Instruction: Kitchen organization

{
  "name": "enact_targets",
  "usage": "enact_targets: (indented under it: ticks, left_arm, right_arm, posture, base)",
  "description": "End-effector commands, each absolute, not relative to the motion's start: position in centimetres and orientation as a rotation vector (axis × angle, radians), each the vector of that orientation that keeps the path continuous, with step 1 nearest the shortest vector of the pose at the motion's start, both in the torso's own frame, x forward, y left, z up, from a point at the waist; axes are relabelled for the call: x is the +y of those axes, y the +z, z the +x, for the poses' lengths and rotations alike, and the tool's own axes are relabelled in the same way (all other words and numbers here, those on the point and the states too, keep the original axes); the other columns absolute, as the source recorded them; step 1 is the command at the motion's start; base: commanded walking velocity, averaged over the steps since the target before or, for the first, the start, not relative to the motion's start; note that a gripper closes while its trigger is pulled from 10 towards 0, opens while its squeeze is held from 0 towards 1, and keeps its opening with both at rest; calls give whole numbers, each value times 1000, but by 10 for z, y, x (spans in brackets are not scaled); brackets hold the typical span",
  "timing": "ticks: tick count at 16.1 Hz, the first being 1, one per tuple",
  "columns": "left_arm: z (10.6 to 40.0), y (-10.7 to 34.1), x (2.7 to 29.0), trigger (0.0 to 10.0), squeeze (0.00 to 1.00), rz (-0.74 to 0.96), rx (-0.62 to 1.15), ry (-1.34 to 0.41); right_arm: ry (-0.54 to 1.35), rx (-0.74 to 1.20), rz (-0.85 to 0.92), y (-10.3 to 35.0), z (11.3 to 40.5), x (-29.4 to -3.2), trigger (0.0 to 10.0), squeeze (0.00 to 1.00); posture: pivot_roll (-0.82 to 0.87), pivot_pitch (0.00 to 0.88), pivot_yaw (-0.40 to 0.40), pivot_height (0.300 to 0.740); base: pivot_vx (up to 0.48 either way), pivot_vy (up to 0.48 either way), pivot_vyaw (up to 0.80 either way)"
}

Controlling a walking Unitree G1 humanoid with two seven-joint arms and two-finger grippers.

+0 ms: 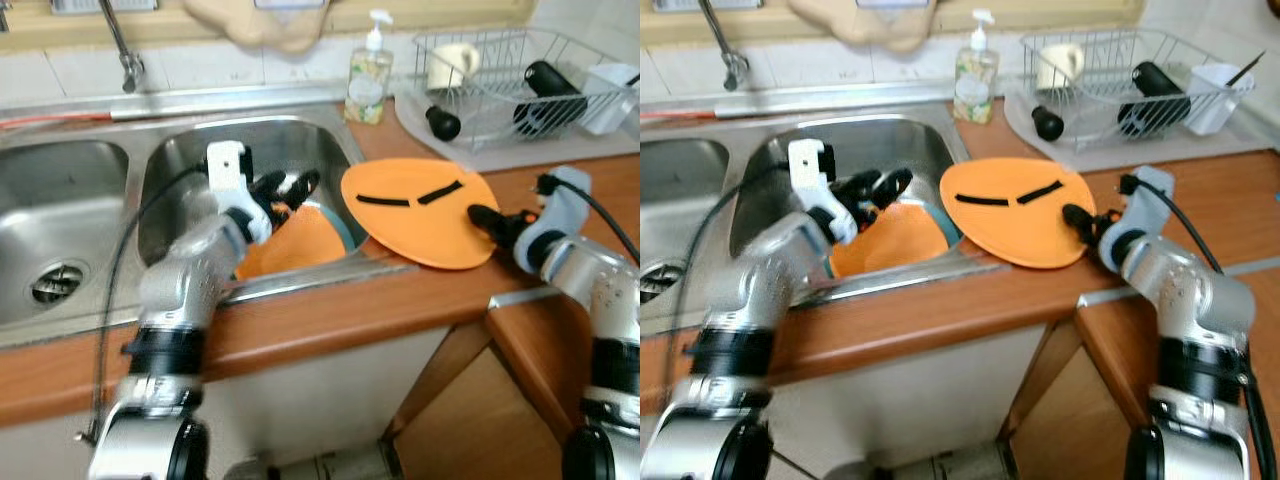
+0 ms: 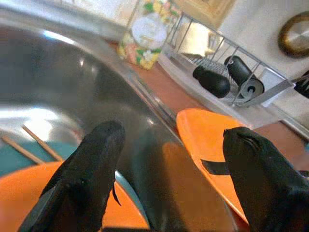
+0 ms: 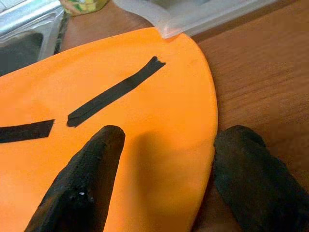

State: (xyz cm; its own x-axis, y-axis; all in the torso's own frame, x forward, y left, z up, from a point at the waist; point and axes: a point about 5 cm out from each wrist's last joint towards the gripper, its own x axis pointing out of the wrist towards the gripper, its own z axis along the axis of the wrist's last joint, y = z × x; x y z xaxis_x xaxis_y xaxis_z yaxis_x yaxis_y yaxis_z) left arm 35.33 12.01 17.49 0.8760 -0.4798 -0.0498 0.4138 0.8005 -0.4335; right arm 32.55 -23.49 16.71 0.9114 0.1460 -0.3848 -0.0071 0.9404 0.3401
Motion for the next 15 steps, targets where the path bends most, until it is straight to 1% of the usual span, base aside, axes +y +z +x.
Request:
enact_targets:
  ticks: [1, 3, 7, 8, 9, 12, 14, 15]
  left_arm:
    - [359, 170, 121, 10000, 0, -471, 203, -453]
    - [364, 166, 120, 10000, 0, -501, 230, -437]
    - [371, 160, 113, 10000, 0, -620, 277, -457]
    - [374, 154, 105, 10000, 0, -659, 301, -483]
    - [374, 153, 103, 10000, 0, -664, 308, -490]
    - [374, 158, 91, 10000, 0, -781, 295, -581]
    - [371, 159, 86, 10000, 0, -768, 296, -639]
    - [370, 158, 85, 4510, 0, -767, 300, -659]
  right_arm:
    - [119, 421, 347, 168, 330, -227, 10000, 0]
    - [135, 430, 345, 166, 331, -223, 10000, 0]
    - [189, 432, 342, 164, 330, -213, 10000, 0]
    - [235, 428, 336, 165, 330, -203, 10000, 0]
    - [242, 426, 333, 165, 330, -202, 10000, 0]
    - [290, 417, 314, 167, 328, -193, 10000, 0]
    - [307, 414, 311, 168, 327, -190, 10000, 0]
    - [314, 411, 309, 168, 326, -188, 10000, 0]
  posture:
    - [-99, 0, 41, 740]
    - [-98, 0, 47, 740]
    - [-99, 0, 55, 740]
    - [-103, 0, 60, 740]
    - [-103, 0, 60, 740]
    - [-106, 0, 68, 740]
    - [-105, 0, 68, 740]
    - [-104, 0, 69, 740]
  base:
    - [0, 0, 0]
    - [0, 0, 0]
    - [0, 0, 0]
    - [0, 0, 0]
    - [0, 0, 0]
    - [0, 0, 0]
    - [0, 0, 0]
    - [0, 0, 0]
